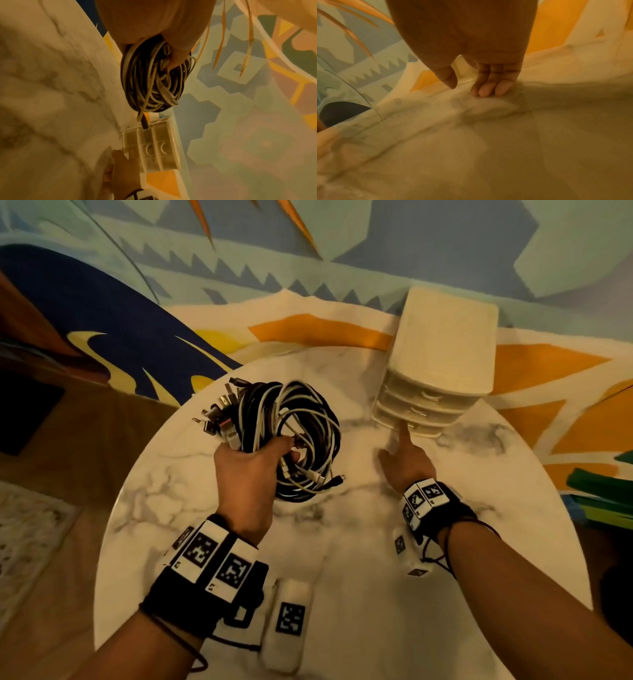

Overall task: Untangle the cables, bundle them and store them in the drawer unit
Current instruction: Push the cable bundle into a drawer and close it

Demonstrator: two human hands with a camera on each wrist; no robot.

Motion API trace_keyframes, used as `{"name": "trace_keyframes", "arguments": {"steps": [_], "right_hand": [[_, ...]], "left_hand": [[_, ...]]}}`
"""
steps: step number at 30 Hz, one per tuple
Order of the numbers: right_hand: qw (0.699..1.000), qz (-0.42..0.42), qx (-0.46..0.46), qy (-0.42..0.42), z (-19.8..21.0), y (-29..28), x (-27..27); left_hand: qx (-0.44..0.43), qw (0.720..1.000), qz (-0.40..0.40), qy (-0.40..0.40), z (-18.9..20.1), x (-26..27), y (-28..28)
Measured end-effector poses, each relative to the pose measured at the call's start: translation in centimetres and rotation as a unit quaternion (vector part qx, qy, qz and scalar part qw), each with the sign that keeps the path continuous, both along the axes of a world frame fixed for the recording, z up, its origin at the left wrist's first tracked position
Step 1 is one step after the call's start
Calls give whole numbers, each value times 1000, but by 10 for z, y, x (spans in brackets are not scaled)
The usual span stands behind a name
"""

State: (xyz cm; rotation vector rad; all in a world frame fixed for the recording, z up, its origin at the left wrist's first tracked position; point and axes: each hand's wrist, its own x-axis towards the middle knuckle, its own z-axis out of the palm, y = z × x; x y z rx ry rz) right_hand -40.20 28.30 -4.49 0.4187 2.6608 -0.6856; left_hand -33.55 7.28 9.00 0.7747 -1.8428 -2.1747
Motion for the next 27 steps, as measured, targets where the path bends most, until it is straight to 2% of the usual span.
{"name": "trace_keyframes", "arguments": {"steps": [3, 10, 17, 24, 27], "right_hand": [[999, -1, 26, 31, 1, 5, 10], [992, 77, 93, 22, 15, 17, 8], [986, 148, 53, 54, 31, 23, 71], [987, 152, 14, 50, 28, 27, 121], [987, 154, 7, 45, 30, 25, 134]], "left_hand": [[1, 1000, -16, -1, 0, -1, 1], [15, 998, -51, -24, -12, 1, 15], [35, 993, -86, -70, -35, -7, 46], [41, 975, -187, -113, -50, -25, 78], [57, 972, -193, -118, -53, -37, 95]]}}
